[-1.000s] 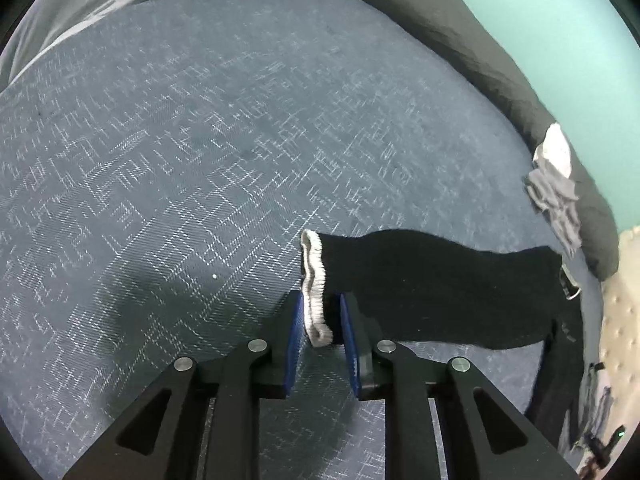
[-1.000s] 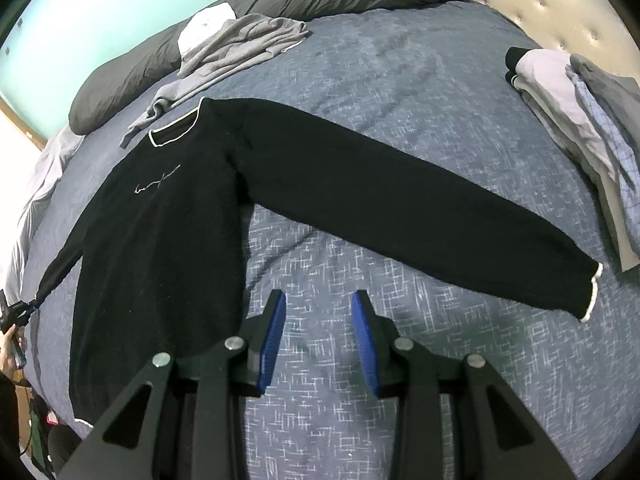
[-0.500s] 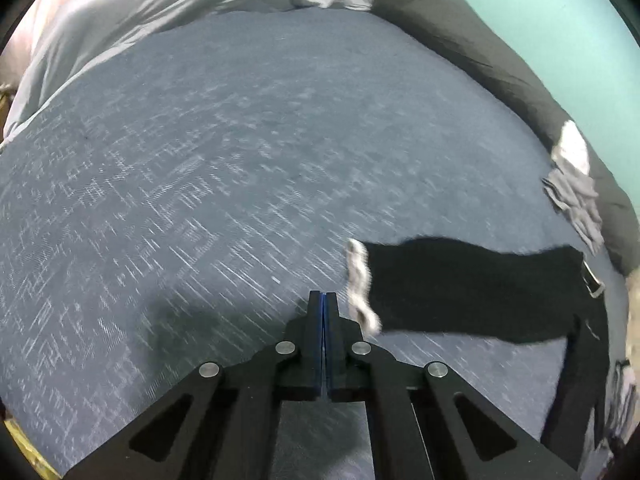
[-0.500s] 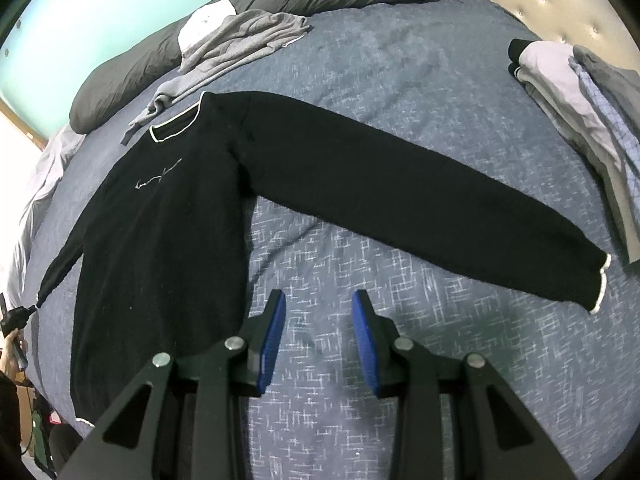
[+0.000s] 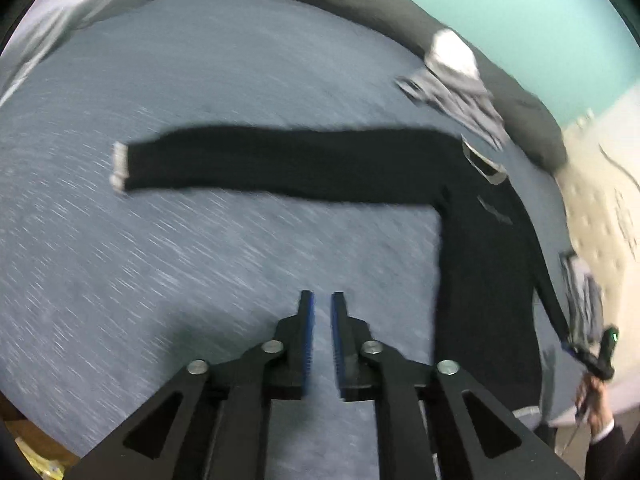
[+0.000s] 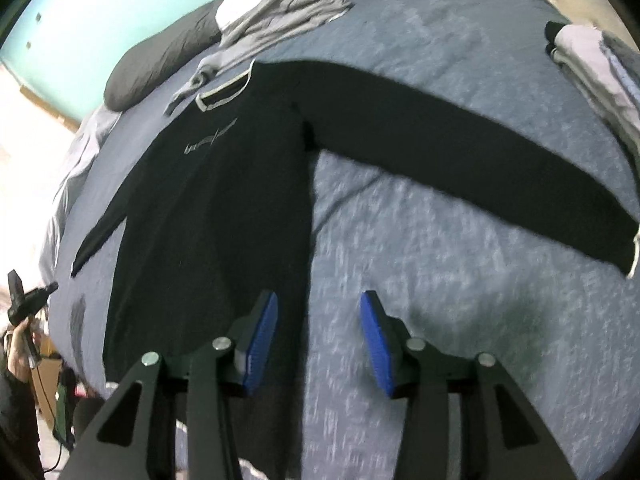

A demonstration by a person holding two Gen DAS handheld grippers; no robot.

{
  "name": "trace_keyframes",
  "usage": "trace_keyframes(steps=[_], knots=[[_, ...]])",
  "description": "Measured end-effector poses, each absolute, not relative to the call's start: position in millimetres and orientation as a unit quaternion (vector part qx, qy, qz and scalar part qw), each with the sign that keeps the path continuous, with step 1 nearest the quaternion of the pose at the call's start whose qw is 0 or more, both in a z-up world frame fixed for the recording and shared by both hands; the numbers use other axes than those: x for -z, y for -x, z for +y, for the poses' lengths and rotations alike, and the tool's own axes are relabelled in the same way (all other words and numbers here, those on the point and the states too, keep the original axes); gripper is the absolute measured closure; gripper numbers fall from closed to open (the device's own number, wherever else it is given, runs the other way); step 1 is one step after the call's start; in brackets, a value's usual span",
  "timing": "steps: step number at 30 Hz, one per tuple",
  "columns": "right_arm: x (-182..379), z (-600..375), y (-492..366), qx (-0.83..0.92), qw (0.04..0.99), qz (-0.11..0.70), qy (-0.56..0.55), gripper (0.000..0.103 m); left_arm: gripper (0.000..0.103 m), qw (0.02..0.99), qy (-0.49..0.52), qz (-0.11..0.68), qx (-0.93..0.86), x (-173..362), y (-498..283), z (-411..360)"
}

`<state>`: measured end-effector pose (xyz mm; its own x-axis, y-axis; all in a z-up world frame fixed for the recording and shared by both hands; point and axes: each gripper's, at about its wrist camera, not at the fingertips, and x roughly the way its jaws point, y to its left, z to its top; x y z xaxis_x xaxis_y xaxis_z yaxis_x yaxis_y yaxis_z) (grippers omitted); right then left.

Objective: Fold clothes
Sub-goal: 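Move both grippers back to the white-striped hem and close on it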

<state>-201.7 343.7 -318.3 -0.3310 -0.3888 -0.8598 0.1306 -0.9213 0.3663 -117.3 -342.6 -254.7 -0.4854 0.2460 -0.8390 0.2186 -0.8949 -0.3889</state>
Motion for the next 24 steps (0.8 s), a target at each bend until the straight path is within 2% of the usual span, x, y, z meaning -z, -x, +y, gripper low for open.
trace_keyframes(steps=[6,8,9,10,12,24], knots=[[323.4,331.3,176.5,0.788,0.190,-0.104,-0.576,0.058,0.081,0.053,0.556,-0.206,-0.804,274.1,108.6,-276.3],[326.2,326.9,168.1,0.778,0.198,-0.102,-0.588,0.052,0.081,0.066,0.569,-0.191,-0.797,277.8,102.9,-256.6],[327.3,324.6,164.2,0.773,0.201,-0.100,-0.593,0.039,0.078,0.071,0.573,-0.187,-0.794,279.8,100.6,-247.2],[328.1,321.6,159.7,0.770,0.205,-0.097,-0.596,0.035,0.074,0.075,0.577,-0.184,-0.792,282.3,100.0,-240.6],[329.7,317.0,151.2,0.765,0.214,-0.095,-0.600,0.035,0.071,0.082,0.584,-0.179,-0.788,287.4,98.9,-227.5],[355.4,310.6,124.8,0.736,0.212,-0.087,-0.637,0.035,0.068,0.100,0.623,-0.135,-0.764,309.5,92.1,-176.9]])
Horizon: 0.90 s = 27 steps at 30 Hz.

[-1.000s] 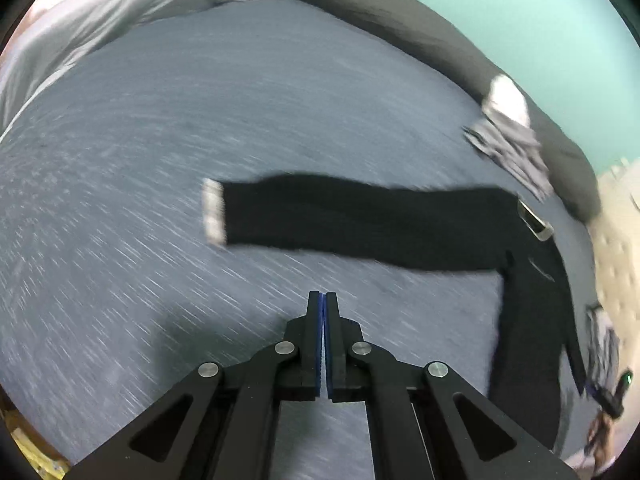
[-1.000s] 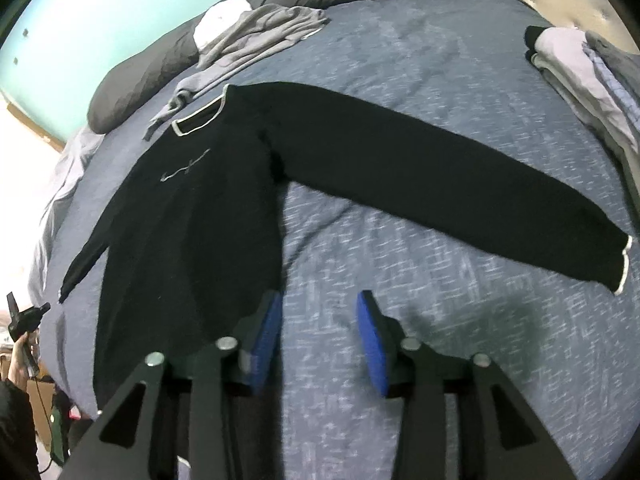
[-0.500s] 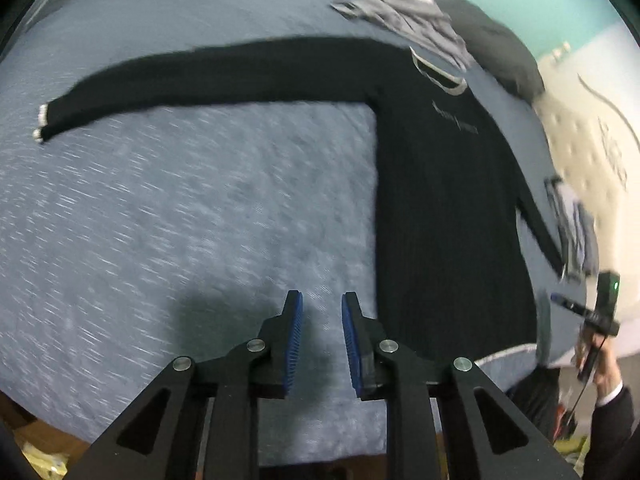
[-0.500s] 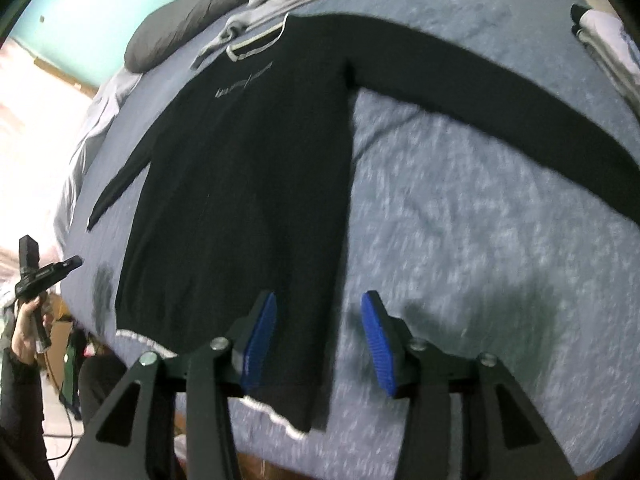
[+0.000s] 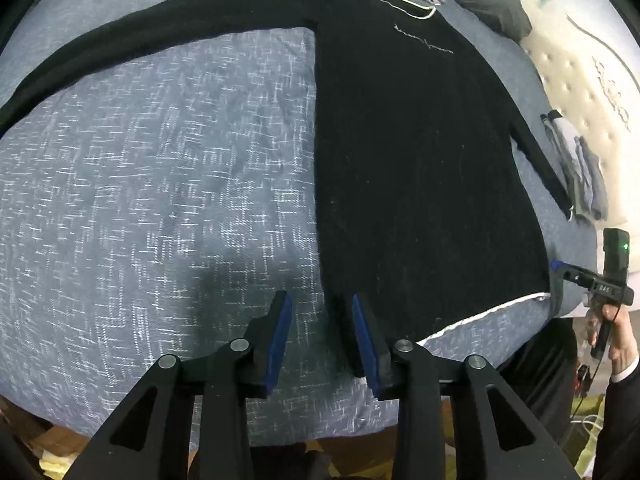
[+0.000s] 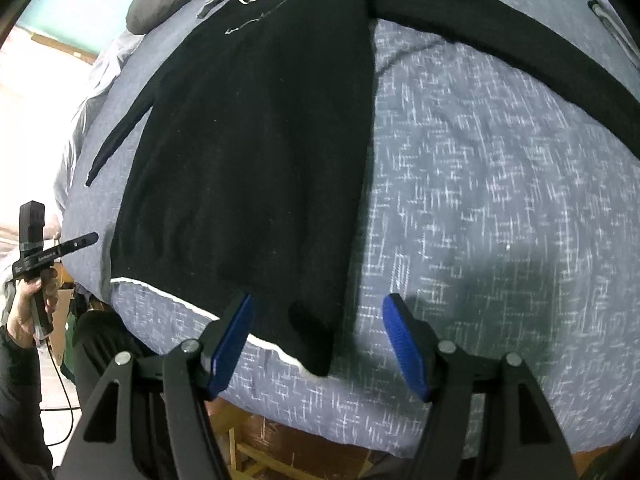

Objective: Fold clothes
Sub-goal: 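Move both grippers back to the white-striped hem and close on it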

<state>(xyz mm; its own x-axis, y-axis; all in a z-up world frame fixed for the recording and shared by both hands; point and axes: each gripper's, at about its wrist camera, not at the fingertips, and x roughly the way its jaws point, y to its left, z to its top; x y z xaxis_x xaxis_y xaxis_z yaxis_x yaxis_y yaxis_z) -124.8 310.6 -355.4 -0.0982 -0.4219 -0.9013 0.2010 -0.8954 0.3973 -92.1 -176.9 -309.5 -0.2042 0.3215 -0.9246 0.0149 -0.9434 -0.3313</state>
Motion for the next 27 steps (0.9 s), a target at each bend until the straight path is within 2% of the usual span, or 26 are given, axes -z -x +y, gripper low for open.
trace_keyframes(steps=[14,16,20,24,27], knots=[[365.1,299.7,118.9,0.722,0.226,-0.075,-0.649,0.035,0.068,0.111,0.642,-0.127,-0.748,330.9,89.5,-159.4],[366.8,298.8,119.0,0.722,0.227,-0.075,-0.650,0.042,0.069,0.114,0.644,-0.127,-0.746,333.7,88.8,-157.8],[369.3,297.5,119.9,0.721,0.228,-0.071,-0.651,0.048,0.069,0.116,0.648,-0.124,-0.742,338.1,87.2,-156.1],[373.2,296.5,119.6,0.718,0.226,-0.068,-0.654,0.065,0.069,0.119,0.652,-0.121,-0.739,342.4,85.6,-154.4],[375.4,296.8,119.0,0.718,0.228,-0.069,-0.654,0.074,0.069,0.121,0.655,-0.119,-0.737,345.7,84.4,-153.2]])
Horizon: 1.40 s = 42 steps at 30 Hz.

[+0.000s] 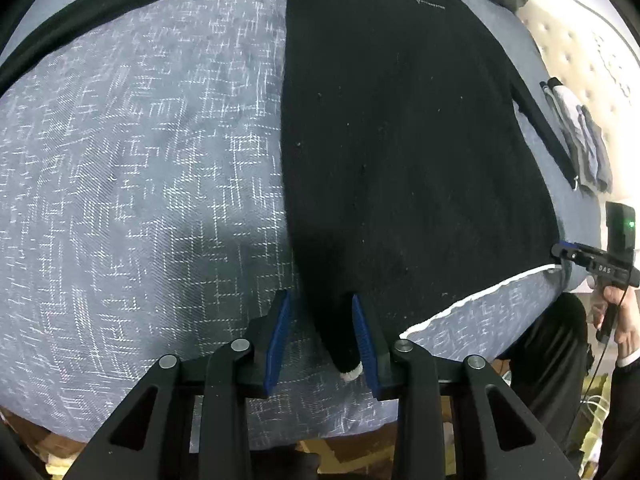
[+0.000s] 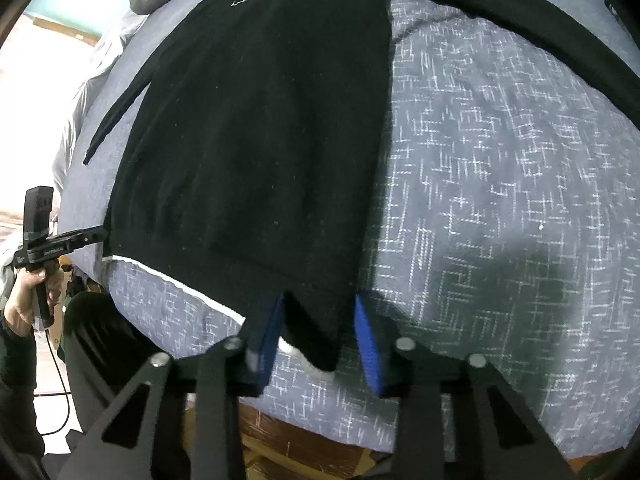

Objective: Fold clothes
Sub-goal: 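Move both grippers back to the white-striped hem and close on it, then hold the hem with both grippers and lift it slightly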

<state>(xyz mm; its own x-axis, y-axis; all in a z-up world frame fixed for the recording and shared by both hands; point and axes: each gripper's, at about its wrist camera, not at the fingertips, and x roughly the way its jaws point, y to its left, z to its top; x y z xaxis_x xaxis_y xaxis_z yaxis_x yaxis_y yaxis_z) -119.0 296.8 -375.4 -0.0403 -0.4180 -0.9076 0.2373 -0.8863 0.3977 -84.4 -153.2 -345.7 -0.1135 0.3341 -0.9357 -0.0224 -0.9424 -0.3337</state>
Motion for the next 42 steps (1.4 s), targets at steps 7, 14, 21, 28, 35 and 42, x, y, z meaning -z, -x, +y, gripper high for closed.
trace_keyframes(steps=[7,14,21,28,35,42], knots=[[372.4,298.5,119.2,0.722,0.236,-0.071,-0.646,0.090,0.092,0.130,0.655,-0.119,-0.735,347.5,82.7,-148.9],[371.0,299.0,119.8,0.723,0.240,-0.077,-0.643,0.096,0.097,0.136,0.652,-0.116,-0.737,346.7,78.4,-144.8],[375.0,303.2,122.0,0.715,0.233,-0.093,-0.653,0.089,0.094,0.138,0.660,-0.133,-0.727,350.9,76.1,-146.1],[386.3,297.7,116.7,0.699,0.240,-0.091,-0.667,0.072,0.091,0.137,0.661,-0.134,-0.725,356.1,71.8,-144.2],[383.2,291.0,114.2,0.705,0.253,-0.075,-0.658,0.089,0.098,0.139,0.652,-0.121,-0.735,352.0,66.2,-136.1],[355.3,292.3,113.2,0.727,0.264,-0.060,-0.631,0.095,0.099,0.151,0.627,-0.107,-0.757,318.1,55.8,-134.3]])
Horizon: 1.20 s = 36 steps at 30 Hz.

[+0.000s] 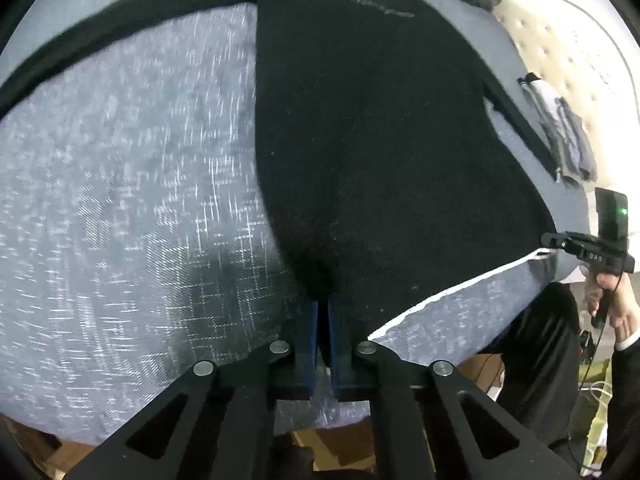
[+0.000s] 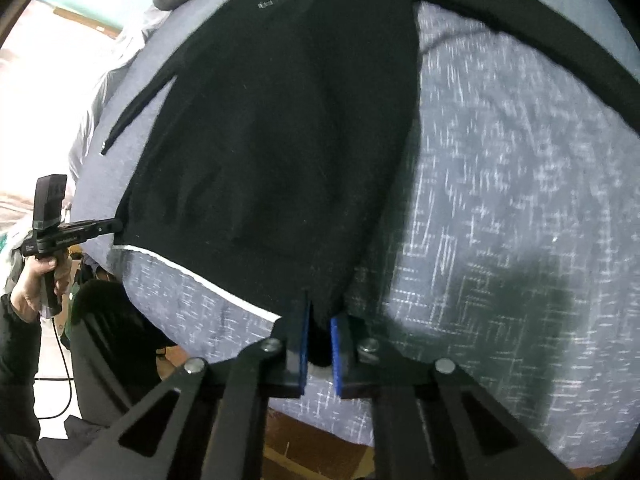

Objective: Fold clothes
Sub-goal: 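Hold the hem with both grippers and lift it slightly, then lift the hem with both grippers and swing it toward the collar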

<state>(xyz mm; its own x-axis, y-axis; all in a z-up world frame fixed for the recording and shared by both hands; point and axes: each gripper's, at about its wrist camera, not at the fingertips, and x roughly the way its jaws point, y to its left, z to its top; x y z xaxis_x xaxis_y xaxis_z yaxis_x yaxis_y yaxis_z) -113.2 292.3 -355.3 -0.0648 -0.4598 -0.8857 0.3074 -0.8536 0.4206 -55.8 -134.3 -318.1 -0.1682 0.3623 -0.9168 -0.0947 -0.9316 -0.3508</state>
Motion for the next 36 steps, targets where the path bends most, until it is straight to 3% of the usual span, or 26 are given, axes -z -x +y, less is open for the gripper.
trace_keyframes(steps=[5,11,24,36], knots=[[323.5,297.7,109.9,0.743,0.275,-0.050,-0.608,0.096,0.099,0.161,0.611,-0.093,-0.769,295.0,25.3,-137.8],[294.4,300.7,99.5,0.752,0.285,-0.026,-0.594,0.096,0.099,0.161,0.608,-0.080,-0.773,274.1,47.5,-134.3],[337.4,303.4,86.9,0.731,0.260,-0.007,-0.631,0.097,0.099,0.145,0.638,-0.073,-0.752,315.5,44.8,-119.5],[358.5,311.8,85.9,0.719,0.264,-0.041,-0.642,0.093,0.097,0.136,0.654,-0.076,-0.741,327.9,53.3,-122.3]])
